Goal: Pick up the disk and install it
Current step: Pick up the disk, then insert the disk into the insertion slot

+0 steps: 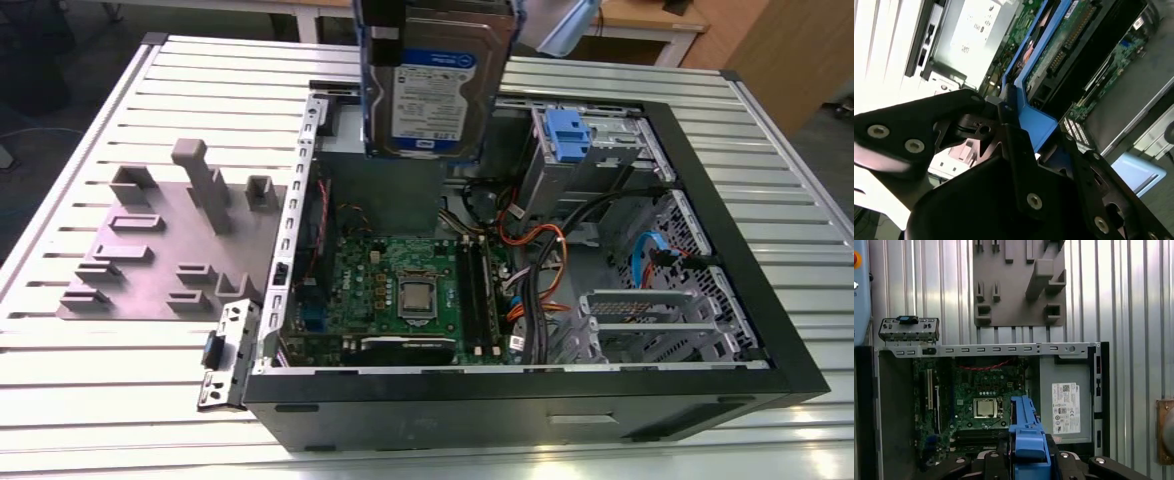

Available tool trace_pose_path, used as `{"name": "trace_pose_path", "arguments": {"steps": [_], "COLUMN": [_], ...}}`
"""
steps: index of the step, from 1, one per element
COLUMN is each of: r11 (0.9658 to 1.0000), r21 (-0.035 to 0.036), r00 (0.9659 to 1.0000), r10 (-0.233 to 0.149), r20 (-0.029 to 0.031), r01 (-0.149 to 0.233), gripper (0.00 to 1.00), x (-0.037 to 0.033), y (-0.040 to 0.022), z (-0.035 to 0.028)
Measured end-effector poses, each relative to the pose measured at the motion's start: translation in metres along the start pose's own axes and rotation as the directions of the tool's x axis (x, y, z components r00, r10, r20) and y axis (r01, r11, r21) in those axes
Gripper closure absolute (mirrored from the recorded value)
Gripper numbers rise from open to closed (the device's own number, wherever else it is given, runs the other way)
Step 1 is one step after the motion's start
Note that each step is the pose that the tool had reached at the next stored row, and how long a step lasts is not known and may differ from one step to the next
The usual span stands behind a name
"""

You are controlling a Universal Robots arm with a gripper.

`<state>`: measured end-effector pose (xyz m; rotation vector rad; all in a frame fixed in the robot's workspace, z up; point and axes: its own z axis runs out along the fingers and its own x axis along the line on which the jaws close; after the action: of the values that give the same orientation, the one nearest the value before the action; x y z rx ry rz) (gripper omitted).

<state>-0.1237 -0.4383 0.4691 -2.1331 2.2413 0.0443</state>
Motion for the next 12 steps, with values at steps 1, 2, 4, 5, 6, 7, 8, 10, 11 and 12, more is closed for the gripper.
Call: {"name": "trace_pose_path", "arguments": {"steps": [1,2,4,5,6,7,8,10,11,12], "r11": [1.0,1.0,1.0,1.0,1.0,1.0,1.0,1.0,1.0,1.0], "r21": [0.0001,0.0,0.0001,0.0001,0.0001,0.0001,0.0002,0.0002,0.0003,0.0002], "r00": [1.0,1.0,1.0,1.0,1.0,1.0,1.0,1.0,1.0,1.0], "r10": [0.0,0.0,0.0,0.0,0.0,0.0,0.0,0.0,0.0,0.0], "r20": [0.0,0.0,0.0001,0.0,0.0,-0.0004,-0.0004,-0.0014,-0.0021,-0.0021], "r01": [0.0,0.0,0.0,0.0,0.0,0.0,0.0,0.0,0.0,0.0], "gripper": [0.63,0.63,0.63,0.63,0.63,0.63,0.63,0.63,0.63,0.63], "x": [-0.0001,-0.0002,-0.0005,-0.0006,-0.0006,-0.0005,-0.0006,-0.0006,-0.0006,-0.0006], "y": [-0.0045,-0.0084,-0.0156,-0.0185,-0.0195,-0.0195,-0.0196,-0.0196,-0.0196,-0.0196], "z": [0.0004,0.0008,0.0017,0.0021,0.0024,0.0025,0.0025,0.0025,0.0025,0.0025]}}
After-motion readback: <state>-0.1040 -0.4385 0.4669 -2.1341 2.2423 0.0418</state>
